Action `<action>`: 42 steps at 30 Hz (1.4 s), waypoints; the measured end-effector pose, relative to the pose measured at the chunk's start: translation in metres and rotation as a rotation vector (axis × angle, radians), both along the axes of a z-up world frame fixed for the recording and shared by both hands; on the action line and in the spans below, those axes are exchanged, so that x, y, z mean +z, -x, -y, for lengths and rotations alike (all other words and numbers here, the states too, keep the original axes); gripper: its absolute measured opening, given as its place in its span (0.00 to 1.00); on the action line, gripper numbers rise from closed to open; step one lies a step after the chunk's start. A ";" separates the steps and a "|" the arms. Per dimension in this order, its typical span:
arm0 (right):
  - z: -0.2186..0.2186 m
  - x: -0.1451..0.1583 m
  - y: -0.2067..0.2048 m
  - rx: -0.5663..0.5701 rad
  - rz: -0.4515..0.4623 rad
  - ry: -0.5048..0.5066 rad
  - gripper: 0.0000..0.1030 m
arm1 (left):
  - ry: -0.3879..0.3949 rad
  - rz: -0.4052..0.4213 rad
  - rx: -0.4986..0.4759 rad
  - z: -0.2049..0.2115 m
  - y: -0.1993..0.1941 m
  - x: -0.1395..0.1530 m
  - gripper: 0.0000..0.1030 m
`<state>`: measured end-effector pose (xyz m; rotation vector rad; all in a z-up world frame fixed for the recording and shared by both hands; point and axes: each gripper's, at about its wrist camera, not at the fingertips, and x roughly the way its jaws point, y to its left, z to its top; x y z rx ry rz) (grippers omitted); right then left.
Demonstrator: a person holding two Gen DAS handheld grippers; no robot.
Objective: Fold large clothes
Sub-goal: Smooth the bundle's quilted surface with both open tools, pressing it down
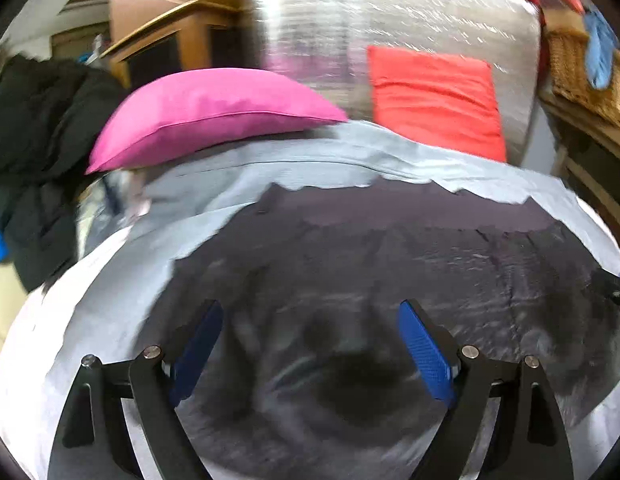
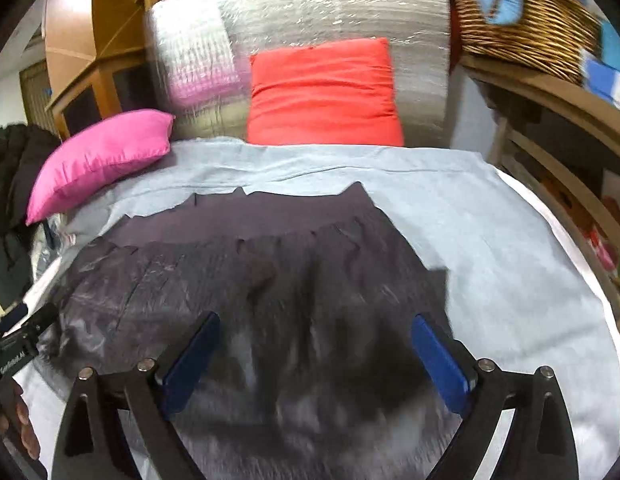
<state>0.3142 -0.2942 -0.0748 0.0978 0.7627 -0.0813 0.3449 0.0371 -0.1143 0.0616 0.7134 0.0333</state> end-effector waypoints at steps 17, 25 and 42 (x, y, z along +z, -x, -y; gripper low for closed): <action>0.002 -0.071 -0.055 -0.021 -0.181 0.009 0.99 | 0.004 -0.194 -0.031 0.011 -0.046 -0.052 0.92; -0.019 -0.012 -0.001 0.026 0.013 -0.027 0.99 | 0.034 0.008 0.062 -0.036 0.007 -0.008 0.92; -0.021 -0.066 0.025 0.041 -0.099 0.035 0.99 | 0.006 -0.089 0.087 -0.047 0.025 -0.047 0.94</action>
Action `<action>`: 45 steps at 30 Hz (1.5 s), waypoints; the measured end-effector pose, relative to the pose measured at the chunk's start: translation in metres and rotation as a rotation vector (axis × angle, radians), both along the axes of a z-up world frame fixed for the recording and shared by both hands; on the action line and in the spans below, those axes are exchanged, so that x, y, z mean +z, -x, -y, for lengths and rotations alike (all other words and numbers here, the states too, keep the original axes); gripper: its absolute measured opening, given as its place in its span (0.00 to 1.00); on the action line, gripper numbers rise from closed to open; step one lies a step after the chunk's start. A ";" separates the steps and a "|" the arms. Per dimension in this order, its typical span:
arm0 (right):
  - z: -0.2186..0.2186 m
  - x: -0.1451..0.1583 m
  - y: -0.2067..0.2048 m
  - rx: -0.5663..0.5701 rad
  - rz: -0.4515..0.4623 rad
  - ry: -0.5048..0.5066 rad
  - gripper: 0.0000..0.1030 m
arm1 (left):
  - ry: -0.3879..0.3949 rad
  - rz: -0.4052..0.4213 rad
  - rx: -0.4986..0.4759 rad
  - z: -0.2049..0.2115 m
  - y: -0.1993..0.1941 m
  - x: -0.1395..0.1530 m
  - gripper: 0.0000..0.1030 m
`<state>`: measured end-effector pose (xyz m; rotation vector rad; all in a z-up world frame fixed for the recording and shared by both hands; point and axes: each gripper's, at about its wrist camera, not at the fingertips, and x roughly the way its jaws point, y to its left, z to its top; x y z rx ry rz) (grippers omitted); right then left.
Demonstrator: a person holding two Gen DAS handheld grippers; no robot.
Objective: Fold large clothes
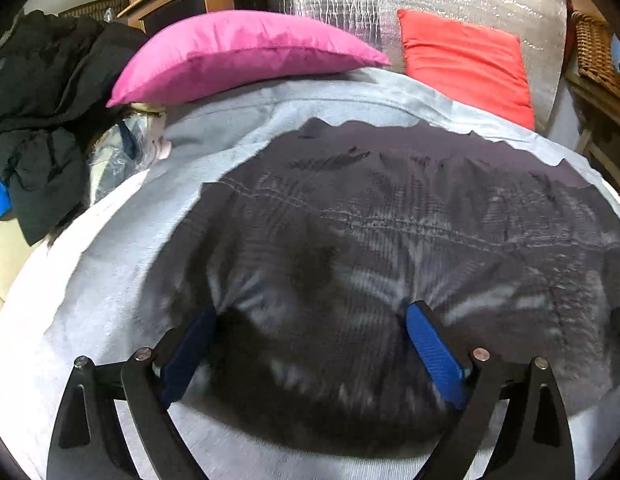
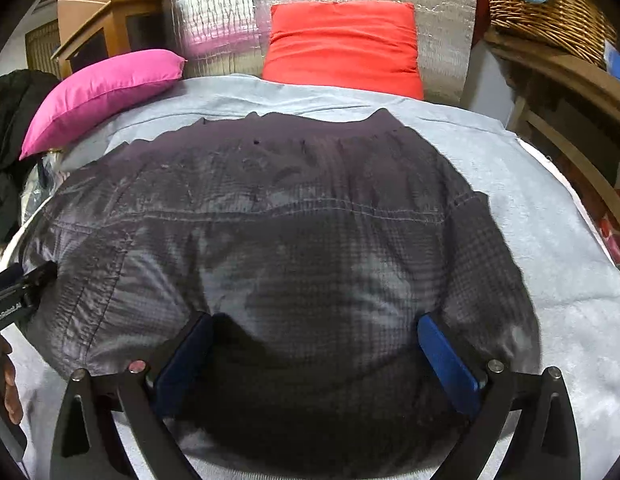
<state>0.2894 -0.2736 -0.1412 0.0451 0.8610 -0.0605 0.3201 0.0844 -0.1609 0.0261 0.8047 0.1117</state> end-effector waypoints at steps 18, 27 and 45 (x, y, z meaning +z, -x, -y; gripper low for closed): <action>0.068 0.004 0.105 -0.170 0.005 -0.538 1.00 | 0.075 0.004 0.045 -0.034 0.071 0.020 0.94; 0.098 -0.014 0.110 -0.265 0.018 -0.802 1.00 | 0.568 -0.040 0.137 -0.100 0.072 0.003 0.94; 0.175 0.011 -0.001 -0.081 -0.086 -0.699 0.99 | 0.614 -0.185 -0.138 -0.142 -0.055 0.006 0.93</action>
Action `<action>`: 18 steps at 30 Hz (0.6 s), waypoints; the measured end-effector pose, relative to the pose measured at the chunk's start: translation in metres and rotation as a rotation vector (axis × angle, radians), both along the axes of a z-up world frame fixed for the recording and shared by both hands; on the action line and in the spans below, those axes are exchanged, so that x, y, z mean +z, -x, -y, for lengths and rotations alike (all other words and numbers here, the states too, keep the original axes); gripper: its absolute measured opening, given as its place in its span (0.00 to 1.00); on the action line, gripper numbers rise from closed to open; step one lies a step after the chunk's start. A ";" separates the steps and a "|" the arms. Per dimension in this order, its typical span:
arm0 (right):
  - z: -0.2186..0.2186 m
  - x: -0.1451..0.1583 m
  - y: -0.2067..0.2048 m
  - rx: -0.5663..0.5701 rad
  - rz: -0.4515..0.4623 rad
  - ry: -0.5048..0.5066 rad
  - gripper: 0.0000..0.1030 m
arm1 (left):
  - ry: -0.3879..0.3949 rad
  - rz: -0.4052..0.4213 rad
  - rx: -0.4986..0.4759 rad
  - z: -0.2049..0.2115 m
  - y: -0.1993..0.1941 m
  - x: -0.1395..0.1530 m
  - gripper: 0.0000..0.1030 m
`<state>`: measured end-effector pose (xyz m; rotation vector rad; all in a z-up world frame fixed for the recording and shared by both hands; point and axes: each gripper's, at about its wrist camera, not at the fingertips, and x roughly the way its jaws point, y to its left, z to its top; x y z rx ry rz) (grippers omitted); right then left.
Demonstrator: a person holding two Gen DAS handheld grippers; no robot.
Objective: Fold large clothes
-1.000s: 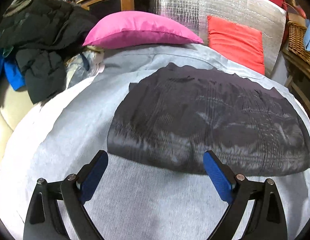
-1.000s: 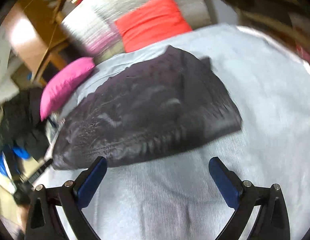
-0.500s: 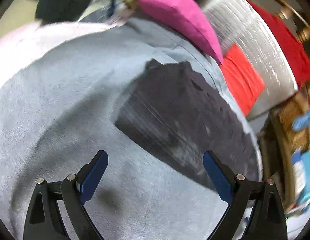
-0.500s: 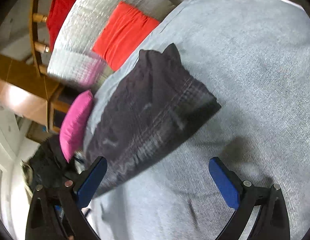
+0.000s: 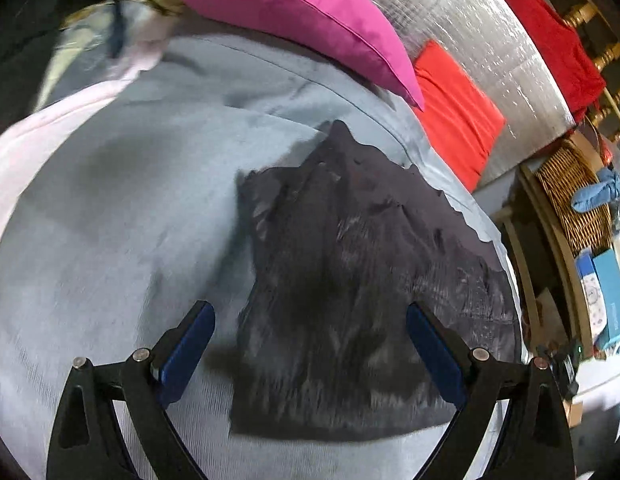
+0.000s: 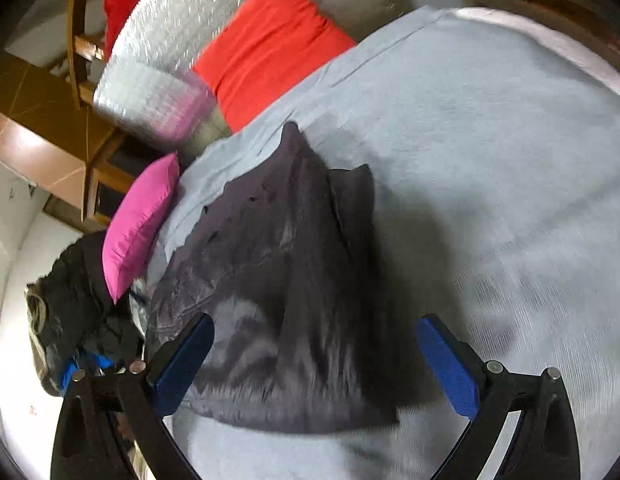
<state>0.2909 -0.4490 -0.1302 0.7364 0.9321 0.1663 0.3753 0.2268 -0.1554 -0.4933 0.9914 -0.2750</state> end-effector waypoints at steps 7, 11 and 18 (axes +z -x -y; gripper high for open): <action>-0.009 -0.014 -0.041 0.094 -0.025 0.048 0.99 | -0.118 -0.012 -0.007 0.011 -0.024 -0.010 0.93; -0.021 -0.024 -0.049 0.130 -0.035 0.073 0.98 | -0.184 -0.019 -0.111 0.032 -0.027 -0.017 0.93; -0.041 -0.022 -0.060 0.180 -0.053 0.135 0.78 | -0.088 -0.064 -0.135 0.026 -0.033 -0.026 0.93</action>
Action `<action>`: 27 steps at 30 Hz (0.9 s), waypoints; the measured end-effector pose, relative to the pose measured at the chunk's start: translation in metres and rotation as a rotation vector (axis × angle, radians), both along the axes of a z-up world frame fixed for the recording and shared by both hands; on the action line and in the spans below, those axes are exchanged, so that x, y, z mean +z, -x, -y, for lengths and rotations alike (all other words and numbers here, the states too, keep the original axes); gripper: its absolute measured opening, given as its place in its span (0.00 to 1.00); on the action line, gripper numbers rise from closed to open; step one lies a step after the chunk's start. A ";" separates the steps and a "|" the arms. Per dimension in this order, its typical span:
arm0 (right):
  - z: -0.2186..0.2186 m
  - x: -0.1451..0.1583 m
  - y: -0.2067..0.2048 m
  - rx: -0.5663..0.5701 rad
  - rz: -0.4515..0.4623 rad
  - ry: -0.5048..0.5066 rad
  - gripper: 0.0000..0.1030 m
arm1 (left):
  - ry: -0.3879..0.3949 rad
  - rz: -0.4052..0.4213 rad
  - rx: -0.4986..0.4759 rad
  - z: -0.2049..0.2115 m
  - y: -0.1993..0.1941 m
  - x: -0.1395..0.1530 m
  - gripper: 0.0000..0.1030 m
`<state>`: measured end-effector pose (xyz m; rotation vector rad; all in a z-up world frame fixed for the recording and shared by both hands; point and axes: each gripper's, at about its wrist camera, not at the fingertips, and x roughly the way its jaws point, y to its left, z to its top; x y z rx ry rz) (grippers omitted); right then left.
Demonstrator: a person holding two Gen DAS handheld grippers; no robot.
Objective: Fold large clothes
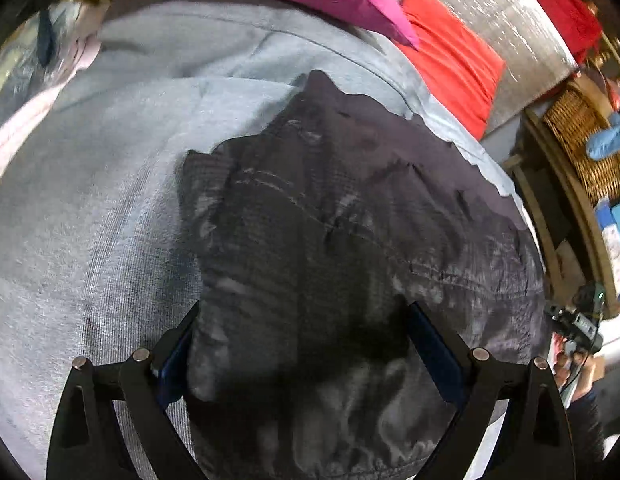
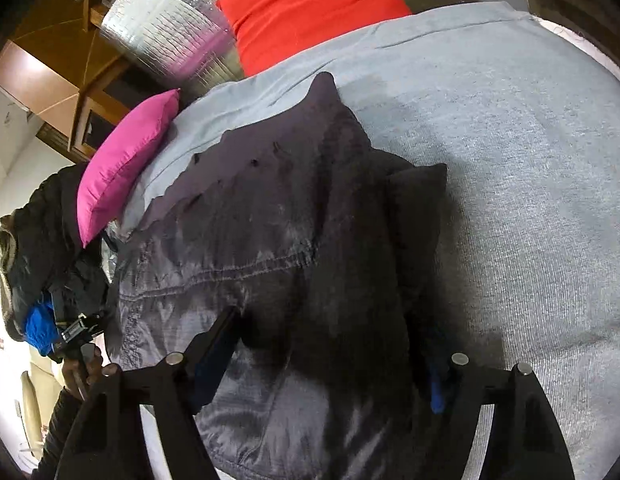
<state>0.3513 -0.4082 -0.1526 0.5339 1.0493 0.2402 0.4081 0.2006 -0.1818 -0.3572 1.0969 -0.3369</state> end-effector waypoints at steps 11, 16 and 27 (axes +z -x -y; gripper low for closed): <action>-0.019 -0.001 -0.016 0.028 -0.021 0.055 0.48 | -0.072 0.003 -0.055 0.020 -0.003 0.000 0.51; -0.033 0.037 -0.019 0.075 -0.017 0.159 0.17 | -0.198 0.048 -0.048 0.035 0.002 0.038 0.18; -0.064 0.210 0.023 0.137 0.248 0.329 0.11 | -0.244 0.363 -0.029 0.061 0.074 0.195 0.17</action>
